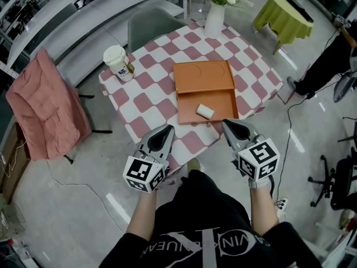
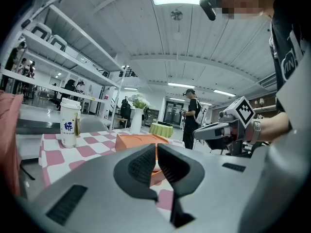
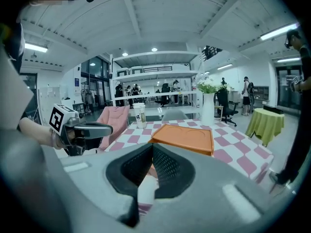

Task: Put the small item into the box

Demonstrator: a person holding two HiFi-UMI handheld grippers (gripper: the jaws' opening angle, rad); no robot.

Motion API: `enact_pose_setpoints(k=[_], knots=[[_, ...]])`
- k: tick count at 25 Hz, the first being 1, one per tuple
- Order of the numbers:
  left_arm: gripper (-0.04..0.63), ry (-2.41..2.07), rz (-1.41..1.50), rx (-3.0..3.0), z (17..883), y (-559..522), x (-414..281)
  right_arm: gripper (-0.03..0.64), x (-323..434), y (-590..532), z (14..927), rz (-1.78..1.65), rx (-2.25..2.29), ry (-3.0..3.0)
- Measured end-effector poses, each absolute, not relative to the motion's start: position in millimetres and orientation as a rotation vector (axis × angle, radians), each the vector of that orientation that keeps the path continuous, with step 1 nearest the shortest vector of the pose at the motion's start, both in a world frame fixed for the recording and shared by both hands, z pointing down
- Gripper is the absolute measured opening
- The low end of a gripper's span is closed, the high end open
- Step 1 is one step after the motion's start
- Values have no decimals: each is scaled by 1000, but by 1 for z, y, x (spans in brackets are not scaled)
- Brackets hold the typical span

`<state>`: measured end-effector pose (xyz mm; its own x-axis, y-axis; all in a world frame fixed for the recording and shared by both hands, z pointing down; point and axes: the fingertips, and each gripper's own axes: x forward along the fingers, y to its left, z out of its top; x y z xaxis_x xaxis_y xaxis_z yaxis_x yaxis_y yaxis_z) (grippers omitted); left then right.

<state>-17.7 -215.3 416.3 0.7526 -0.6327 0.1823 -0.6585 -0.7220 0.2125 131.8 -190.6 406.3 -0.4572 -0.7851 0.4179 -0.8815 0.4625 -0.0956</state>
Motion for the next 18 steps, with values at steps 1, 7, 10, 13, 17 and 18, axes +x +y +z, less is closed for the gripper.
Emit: enact_pose_setpoints(k=[1, 7, 10, 13, 17, 18], knots=[[18, -1010, 135, 2692, 414, -213, -18, 6, 132, -187, 404, 425, 1433, -2406], [18, -1019, 102, 2709, 403, -199, -23, 6, 133, -171, 389, 359, 1524, -2439], [18, -1023, 97, 2720, 397, -191, -27, 6, 129, -164, 381, 353, 1552, -2464], [18, -1031, 88, 2726, 393, -184, -30, 6, 127, -155, 377, 341, 1570, -2477], [18, -1035, 80, 2732, 391, -173, -33, 6, 126, -143, 372, 309, 1586, -2479], [18, -1034, 79, 2734, 391, -170, -33, 6, 126, -140, 371, 303, 1590, -2479]])
